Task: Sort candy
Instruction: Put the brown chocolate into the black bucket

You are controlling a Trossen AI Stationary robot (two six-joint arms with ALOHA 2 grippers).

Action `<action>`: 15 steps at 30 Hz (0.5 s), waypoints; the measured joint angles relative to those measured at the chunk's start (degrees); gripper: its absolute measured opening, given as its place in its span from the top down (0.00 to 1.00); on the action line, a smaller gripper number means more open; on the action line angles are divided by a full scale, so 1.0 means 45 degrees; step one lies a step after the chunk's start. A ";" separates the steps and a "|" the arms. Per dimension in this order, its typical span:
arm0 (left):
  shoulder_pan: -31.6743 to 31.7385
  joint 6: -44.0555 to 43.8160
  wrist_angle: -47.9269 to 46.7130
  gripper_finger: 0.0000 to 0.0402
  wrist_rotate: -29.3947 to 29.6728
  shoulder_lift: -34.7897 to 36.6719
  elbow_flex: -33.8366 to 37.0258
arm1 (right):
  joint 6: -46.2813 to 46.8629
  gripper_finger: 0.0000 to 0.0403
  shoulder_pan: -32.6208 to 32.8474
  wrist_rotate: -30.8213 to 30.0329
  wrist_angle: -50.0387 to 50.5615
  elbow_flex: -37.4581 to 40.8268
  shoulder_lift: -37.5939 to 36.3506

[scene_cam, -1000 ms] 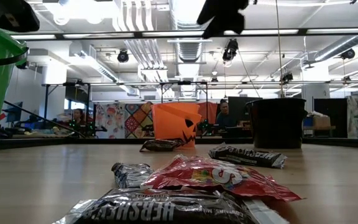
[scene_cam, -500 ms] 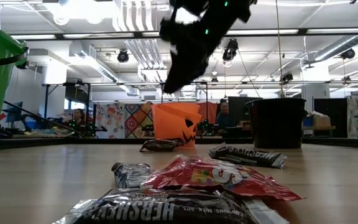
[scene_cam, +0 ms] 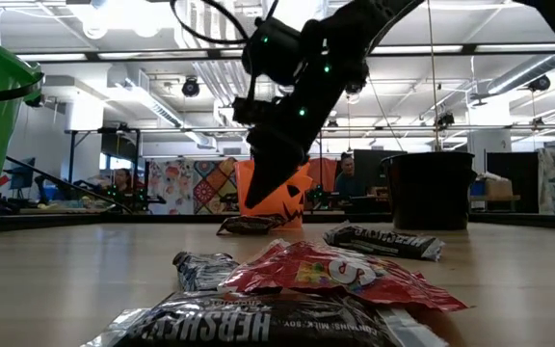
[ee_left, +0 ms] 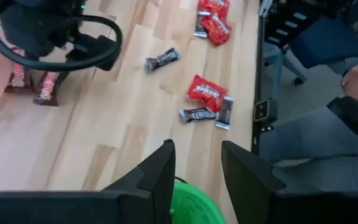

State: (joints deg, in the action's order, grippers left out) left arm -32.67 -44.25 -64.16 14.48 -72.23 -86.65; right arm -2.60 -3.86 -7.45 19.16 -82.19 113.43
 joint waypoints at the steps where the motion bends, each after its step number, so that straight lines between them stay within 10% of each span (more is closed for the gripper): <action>1: 0.0005 0.0000 -0.0078 0.71 0.0007 0.0000 0.0000 | -0.0001 0.46 0.0008 0.0015 -0.0125 0.0000 0.0122; 15: 0.0010 0.0058 -0.0783 0.71 0.1032 0.0000 0.0010 | 0.0591 0.55 -0.0214 0.0897 -0.0381 0.0019 0.0708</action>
State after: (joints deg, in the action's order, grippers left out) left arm -32.62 -43.99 -67.68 19.12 -72.23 -86.61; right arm 0.06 -4.82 -3.41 17.45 -82.11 116.62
